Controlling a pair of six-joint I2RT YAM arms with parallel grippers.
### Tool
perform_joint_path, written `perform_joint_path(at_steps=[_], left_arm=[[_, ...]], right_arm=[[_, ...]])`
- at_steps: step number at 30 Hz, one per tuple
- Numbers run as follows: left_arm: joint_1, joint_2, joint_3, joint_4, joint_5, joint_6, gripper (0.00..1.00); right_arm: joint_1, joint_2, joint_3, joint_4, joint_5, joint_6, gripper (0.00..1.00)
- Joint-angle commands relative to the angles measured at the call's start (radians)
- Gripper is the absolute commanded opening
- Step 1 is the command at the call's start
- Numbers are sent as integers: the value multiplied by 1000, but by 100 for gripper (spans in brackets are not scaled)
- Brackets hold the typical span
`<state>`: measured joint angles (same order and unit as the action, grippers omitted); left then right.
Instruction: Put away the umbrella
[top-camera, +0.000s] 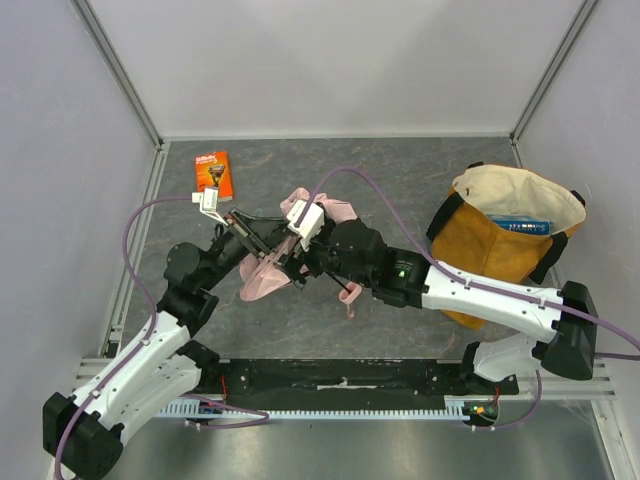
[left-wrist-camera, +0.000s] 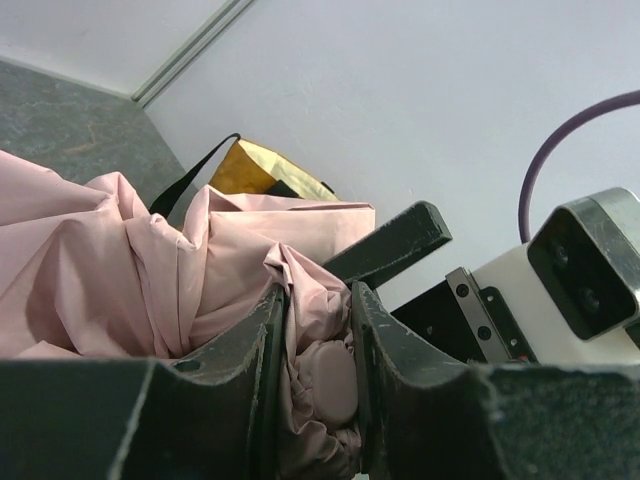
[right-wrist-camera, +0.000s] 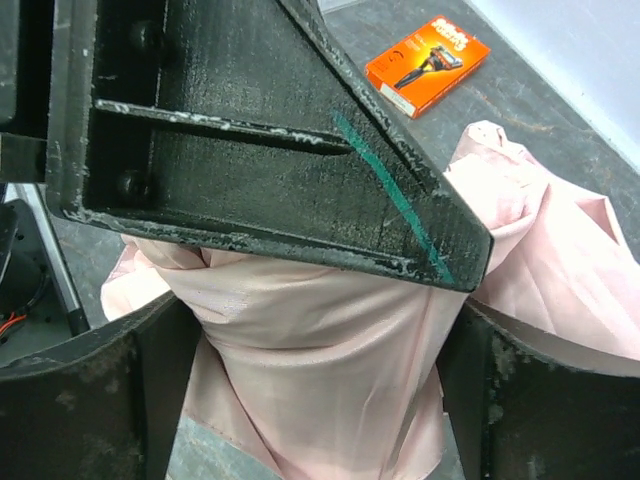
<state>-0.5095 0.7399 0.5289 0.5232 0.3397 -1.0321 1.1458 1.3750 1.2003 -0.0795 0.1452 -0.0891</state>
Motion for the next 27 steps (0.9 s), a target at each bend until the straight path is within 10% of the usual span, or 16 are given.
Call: perform_joint_path(at_steps=[1,10,13,17,27], left_arm=[[-31,-34,22,218,90,-192,2],[-31,-27,-6,270,85,-249,2],[-31,-25,-9,282,87,-263,2],[-32,-28,-15,284,87,-282,2],[-31,-31,-18,290,93,-309,2]], right_arm=[[9,39,-61,231,-5,28,89],[29,42,-137,385,-16,31,56],[29,45,-157,418,17,9,98],[28,55,-157,452,73,-21,97],[29,76,-137,448,102,-67,36]])
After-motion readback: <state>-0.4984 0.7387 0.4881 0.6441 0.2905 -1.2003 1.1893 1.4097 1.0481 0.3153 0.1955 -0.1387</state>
